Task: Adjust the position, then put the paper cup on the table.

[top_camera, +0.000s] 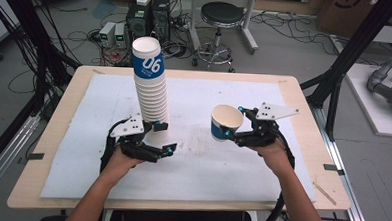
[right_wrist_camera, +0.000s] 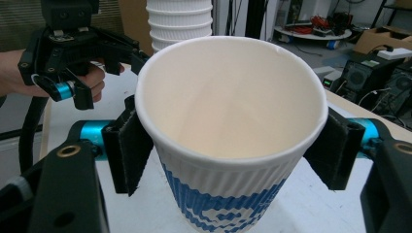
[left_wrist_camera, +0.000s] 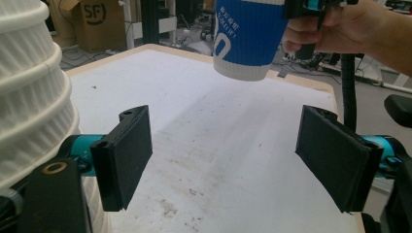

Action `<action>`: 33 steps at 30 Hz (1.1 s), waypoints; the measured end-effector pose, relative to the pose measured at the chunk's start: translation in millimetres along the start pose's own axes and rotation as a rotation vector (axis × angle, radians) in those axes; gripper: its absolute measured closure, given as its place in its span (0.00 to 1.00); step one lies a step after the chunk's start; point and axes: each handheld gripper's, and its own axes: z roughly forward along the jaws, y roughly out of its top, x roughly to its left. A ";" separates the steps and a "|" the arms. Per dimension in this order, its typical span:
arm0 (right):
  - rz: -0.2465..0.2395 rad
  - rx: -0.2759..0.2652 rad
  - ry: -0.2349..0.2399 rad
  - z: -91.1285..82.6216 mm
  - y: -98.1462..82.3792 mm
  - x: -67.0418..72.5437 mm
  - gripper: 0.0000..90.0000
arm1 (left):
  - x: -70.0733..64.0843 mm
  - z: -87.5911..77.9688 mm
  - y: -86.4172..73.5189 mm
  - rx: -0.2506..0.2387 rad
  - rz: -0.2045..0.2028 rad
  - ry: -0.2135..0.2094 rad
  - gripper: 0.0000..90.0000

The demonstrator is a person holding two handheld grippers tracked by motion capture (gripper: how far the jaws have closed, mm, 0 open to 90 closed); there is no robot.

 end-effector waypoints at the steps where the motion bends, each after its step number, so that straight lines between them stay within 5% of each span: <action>1: 0.000 0.001 -0.003 -0.9 -0.2 -0.4 0.30 | -0.3 -1.1 -0.7 0.001 0.002 0.002 0.23; 15: 0.018 0.004 -0.087 -6.2 -5.6 -13.8 0.29 | 7.3 -28.5 -9.0 -0.023 -0.008 0.057 0.23; 24: 0.084 0.017 -0.275 -3.7 -17.9 -48.5 0.29 | 20.4 -55.1 -16.4 -0.053 -0.012 0.156 0.23; 33: 0.157 0.065 -0.346 2.6 -37.4 -72.4 0.29 | 27.8 -64.4 -21.1 -0.055 -0.020 0.207 0.23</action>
